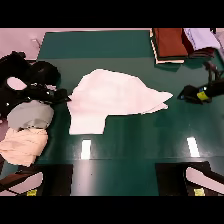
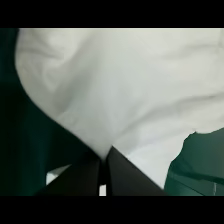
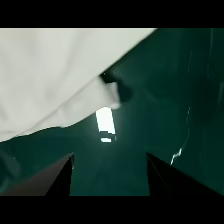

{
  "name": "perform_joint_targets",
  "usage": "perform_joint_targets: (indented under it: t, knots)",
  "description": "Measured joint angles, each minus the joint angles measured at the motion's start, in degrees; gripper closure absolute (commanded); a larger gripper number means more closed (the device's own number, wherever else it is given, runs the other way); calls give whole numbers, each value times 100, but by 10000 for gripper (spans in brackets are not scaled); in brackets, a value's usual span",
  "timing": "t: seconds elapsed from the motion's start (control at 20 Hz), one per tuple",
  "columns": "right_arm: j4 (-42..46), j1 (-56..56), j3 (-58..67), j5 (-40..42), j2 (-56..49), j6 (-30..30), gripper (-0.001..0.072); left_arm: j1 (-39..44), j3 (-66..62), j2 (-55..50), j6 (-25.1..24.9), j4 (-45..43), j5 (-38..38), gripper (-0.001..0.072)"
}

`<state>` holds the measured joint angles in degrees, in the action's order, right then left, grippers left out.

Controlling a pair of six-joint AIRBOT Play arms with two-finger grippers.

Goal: Fold the shirts.

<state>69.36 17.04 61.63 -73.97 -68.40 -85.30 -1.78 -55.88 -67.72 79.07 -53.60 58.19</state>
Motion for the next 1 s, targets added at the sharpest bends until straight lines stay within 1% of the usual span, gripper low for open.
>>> perform_joint_targets:
  t: [0.2, 0.4, 0.45, 0.5, 0.6, 0.65, 0.7, 0.8, 0.9, 1.0]
  knots:
    - [-605, 444, -485, 540, -673, 304, 190, -164, -144, 122, 0, -37, 186, 683]
    - [-1113, 210, -251, 1088, -1493, 437, 213, -208, -186, 160, 15, -33, 293, 683]
    - [-1196, 105, -118, 1156, -1690, 450, 275, -212, -190, 160, 17, -35, 313, 683]
    - [-1290, -11, 28, 1193, -1871, 457, 286, -214, -195, 164, 31, -35, 321, 683]
    - [-1392, -260, 317, 1283, -2214, 481, 578, -219, -197, 168, 33, -37, 345, 683]
    - [-1388, -365, 420, 1325, -2326, 483, 682, -221, -199, 168, 33, -35, 358, 683]
    - [-1355, -472, 516, 1377, -2391, 496, 700, -221, -203, 168, 33, -37, 374, 683]
    - [-1287, -625, 662, 1445, -2350, 599, 700, -227, -278, 195, 37, -39, 404, 683]
    - [-1349, -697, 870, 1495, -1996, 752, 700, -234, -514, 328, 39, -52, 433, 684]
    - [-1340, -737, 1209, 1471, -1449, 883, 700, -238, -1023, 595, 42, -52, 446, 684]
